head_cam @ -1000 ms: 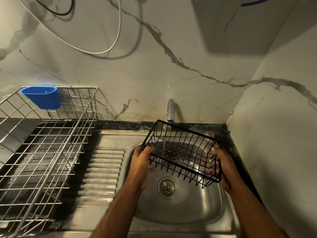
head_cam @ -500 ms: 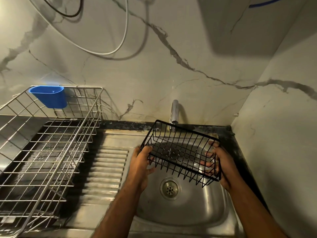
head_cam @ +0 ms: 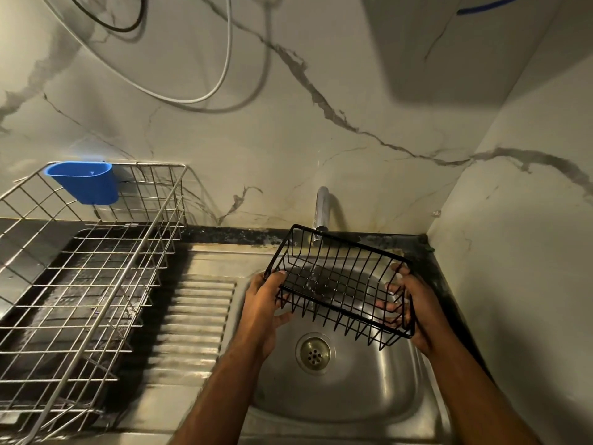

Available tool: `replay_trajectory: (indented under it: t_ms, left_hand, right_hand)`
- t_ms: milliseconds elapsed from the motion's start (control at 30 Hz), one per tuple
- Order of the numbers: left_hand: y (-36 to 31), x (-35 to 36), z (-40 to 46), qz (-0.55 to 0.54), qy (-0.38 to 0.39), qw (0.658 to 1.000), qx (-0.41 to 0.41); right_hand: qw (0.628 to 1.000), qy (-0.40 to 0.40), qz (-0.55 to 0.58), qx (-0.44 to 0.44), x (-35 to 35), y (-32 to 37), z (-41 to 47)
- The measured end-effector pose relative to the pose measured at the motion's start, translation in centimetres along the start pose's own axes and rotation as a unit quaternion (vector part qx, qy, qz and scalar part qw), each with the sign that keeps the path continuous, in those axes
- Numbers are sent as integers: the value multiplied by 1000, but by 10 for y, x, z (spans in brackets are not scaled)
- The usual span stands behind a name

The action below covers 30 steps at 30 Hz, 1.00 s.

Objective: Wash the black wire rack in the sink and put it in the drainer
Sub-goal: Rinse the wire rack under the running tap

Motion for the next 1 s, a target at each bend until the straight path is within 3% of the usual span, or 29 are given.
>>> replay_trajectory:
  t_ms: [1000]
  left_hand:
    - [3, 4, 3, -2, 17, 1000, -15]
  right_hand:
    - [1000, -15, -8, 2, -2, 3, 7]
Point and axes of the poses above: each hand's wrist, its own z-axis towards the middle knuckle, its own x-axis out of the palm, y = z × x, the point moved 7 cm from there along z, towards the middle knuckle, and after that the axes turned 11 degrees about -y, right-handed, at the moved point
